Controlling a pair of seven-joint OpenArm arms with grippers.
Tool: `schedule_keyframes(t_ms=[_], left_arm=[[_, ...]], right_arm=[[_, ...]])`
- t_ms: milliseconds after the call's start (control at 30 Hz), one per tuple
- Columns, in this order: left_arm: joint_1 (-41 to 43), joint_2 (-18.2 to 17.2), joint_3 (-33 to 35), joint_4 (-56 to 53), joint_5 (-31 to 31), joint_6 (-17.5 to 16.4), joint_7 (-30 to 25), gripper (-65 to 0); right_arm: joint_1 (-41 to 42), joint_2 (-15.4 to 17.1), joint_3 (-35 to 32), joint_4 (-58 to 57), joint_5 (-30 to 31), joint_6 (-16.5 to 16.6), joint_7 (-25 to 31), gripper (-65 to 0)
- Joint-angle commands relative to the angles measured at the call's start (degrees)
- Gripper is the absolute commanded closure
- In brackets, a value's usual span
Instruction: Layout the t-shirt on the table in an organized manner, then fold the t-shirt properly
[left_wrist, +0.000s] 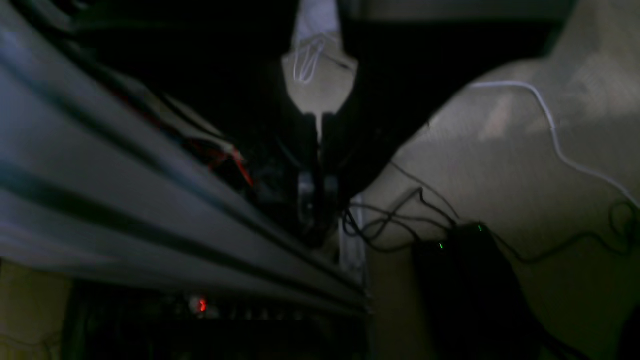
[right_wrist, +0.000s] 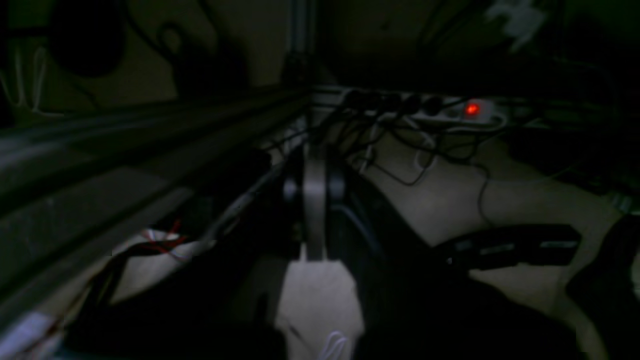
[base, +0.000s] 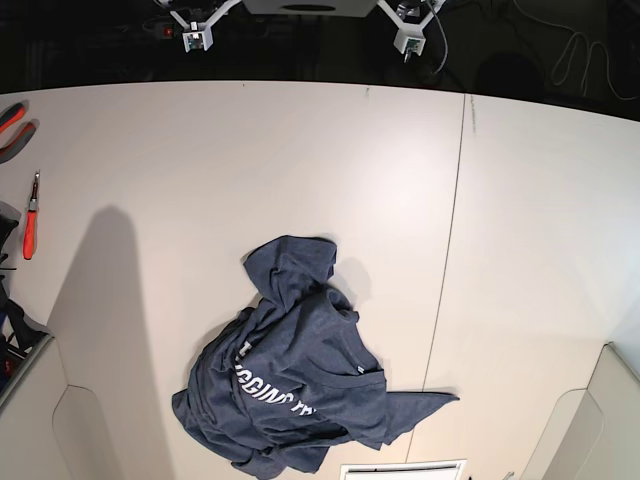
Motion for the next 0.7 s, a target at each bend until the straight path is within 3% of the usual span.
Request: schedule_keyframes(t_ms=[0, 333, 500, 667], left_arm=[[1.1, -1.2, 0.0, 1.8, -1.1, -0.3, -0.4, 0.0], [7.2, -9.9, -0.1, 11.6, -6.1, -0.3, 0.6, 0.0], [13.1, -11.2, -0.1, 19.0, -9.0, -0.3, 0.6, 0.0], [19.2, -13.0, -0.1, 31.2, -9.7, -0.5, 1.6, 0.0]], right_arm=[[-1.2, 0.8, 0.1, 2.0, 0.2, -0.5, 0.6, 0.0], [-9.6, 4.7, 0.1, 16.0, 0.2, -8.4, 1.3, 0.0], [-16.1, 5.5, 0.1, 25.0, 0.4, -9.3, 10.7, 0.0], [-20.6, 6.4, 0.1, 34.1, 0.4, -9.3, 11.1, 0.0]])
